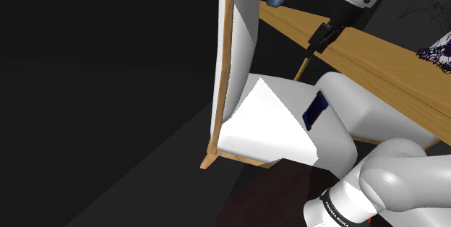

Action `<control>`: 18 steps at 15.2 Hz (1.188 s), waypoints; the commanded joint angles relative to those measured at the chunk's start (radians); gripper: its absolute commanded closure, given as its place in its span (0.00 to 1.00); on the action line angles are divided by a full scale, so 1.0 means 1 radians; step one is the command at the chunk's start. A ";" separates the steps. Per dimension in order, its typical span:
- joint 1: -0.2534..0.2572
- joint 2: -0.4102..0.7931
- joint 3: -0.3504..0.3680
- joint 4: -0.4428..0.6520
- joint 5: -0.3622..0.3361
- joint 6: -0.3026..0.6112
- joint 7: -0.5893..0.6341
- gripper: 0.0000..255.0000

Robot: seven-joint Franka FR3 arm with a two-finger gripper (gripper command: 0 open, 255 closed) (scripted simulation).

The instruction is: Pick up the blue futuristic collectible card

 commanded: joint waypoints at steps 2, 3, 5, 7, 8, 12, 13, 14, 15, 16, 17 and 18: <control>-0.021 0.007 0.006 -0.018 -0.013 0.013 0.034 0.00; -0.043 0.015 0.011 -0.036 -0.026 0.026 0.068 0.00; -0.087 0.030 0.022 -0.071 -0.053 0.049 0.137 0.00; -0.130 0.045 0.031 -0.105 -0.079 0.069 0.207 0.00; -0.152 0.053 0.036 -0.121 -0.092 0.078 0.243 0.00; -0.241 0.081 0.051 -0.185 -0.144 0.110 0.384 0.00; -0.262 0.088 0.054 -0.201 -0.157 0.116 0.420 0.00; -0.285 0.094 0.057 -0.216 -0.169 0.122 0.456 0.00; -0.306 0.100 0.060 -0.231 -0.182 0.127 0.492 0.00; -0.328 0.106 0.062 -0.247 -0.194 0.132 0.528 0.00; -0.350 0.112 0.064 -0.262 -0.207 0.136 0.564 0.00; -0.372 0.117 0.065 -0.277 -0.219 0.140 0.601 0.00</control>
